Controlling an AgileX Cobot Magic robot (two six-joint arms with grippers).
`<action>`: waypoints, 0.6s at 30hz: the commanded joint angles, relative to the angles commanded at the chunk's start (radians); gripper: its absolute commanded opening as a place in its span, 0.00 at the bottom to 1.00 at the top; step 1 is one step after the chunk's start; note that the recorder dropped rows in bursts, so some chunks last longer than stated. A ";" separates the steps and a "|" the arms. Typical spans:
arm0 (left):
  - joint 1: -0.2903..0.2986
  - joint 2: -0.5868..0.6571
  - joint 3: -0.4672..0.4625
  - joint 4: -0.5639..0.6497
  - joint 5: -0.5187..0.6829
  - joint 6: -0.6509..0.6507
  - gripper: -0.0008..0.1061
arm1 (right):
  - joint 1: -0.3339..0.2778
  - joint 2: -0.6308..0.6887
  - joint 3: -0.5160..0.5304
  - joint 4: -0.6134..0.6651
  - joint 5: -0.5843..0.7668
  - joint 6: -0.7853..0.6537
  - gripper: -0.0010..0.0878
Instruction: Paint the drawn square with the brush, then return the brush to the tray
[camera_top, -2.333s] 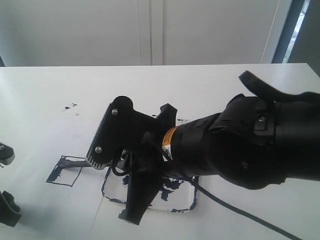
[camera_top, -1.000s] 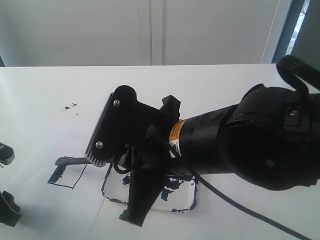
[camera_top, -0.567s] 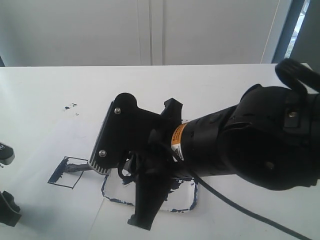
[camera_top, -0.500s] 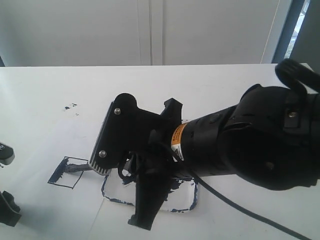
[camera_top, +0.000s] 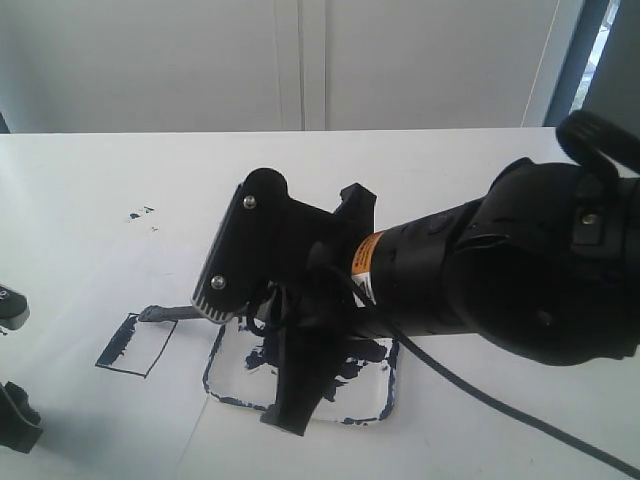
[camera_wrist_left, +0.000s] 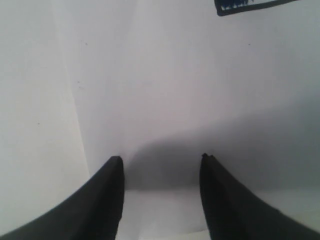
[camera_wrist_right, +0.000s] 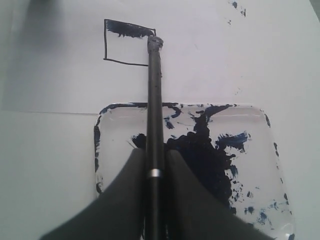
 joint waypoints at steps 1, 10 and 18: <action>0.000 0.000 0.000 0.000 0.000 0.000 0.49 | 0.000 0.000 0.000 0.000 0.005 0.000 0.01; 0.000 0.000 0.000 0.000 0.000 0.000 0.49 | 0.000 0.000 0.000 0.009 0.015 0.000 0.01; 0.000 0.000 0.000 0.000 0.000 0.000 0.49 | 0.000 0.034 0.000 0.051 0.020 0.000 0.01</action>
